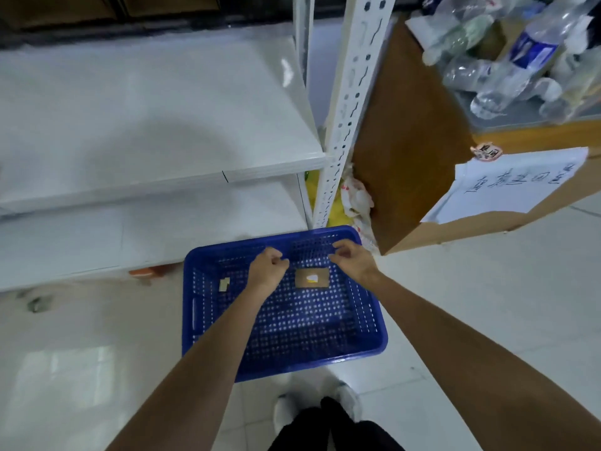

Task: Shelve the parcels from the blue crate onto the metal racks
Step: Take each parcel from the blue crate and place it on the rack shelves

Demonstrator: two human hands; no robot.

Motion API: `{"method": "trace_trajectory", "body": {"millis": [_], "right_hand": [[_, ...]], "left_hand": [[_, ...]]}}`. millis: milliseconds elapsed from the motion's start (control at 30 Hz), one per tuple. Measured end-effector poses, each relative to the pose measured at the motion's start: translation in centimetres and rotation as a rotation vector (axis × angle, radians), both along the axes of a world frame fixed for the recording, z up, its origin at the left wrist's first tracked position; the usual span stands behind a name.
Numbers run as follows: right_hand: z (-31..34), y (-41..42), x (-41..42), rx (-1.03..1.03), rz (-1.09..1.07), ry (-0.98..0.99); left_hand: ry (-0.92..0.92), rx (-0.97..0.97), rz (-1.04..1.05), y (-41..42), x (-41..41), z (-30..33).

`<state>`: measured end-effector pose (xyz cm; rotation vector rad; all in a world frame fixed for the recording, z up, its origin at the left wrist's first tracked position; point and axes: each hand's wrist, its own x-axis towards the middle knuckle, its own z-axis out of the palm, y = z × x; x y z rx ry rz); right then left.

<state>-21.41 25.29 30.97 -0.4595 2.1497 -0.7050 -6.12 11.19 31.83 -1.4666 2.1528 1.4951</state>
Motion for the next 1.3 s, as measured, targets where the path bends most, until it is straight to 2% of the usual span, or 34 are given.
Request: {"method": "trace_trajectory", "body": {"millis": [167, 367, 500, 600, 700, 833, 933, 1067, 1200, 1300], "right_hand": [[-17.7, 0.6, -0.9, 0.025, 0.023, 0.001], [-34.4, 0.3, -2.4, 0.027, -0.008, 0.080], [-42.5, -0.3, -3.7, 0.074, -0.041, 0.107], [-46.1, -1.3, -4.6, 0.221, 0.075, 0.071], [-47.4, -1.8, -5.2, 0.314, 0.146, 0.090], [-49.4, -2.5, -5.8, 0.320, 0.163, 0.048], [-50.2, -3.0, -5.6, 0.268, 0.133, -0.050], [-50.4, -3.5, -5.5, 0.139, -0.011, -0.067], [-47.7, -3.4, -5.4, -0.044, -0.202, -0.062], [-42.9, -2.8, -4.1, -0.119, -0.269, -0.063]], "left_hand": [[-0.035, -0.029, -0.036, 0.9, -0.8, -16.8], [-0.055, -0.113, -0.032, -0.6, -3.0, -34.3], [-0.098, -0.079, -0.066, -0.7, -4.0, -43.4], [-0.090, -0.053, -0.100, -0.7, -4.9, -48.1], [-0.143, -0.056, -0.102, -0.7, -5.9, -50.0], [-0.162, -0.064, -0.034, -1.0, -6.9, -51.7], [-0.186, -0.021, -0.002, -0.7, -7.2, -52.2], [-0.094, -0.008, 0.137, -0.9, -7.2, -51.9], [0.033, 0.109, 0.320, -1.6, -6.0, -49.0], [0.084, 0.219, 0.363, -0.9, -4.5, -43.3]]}}
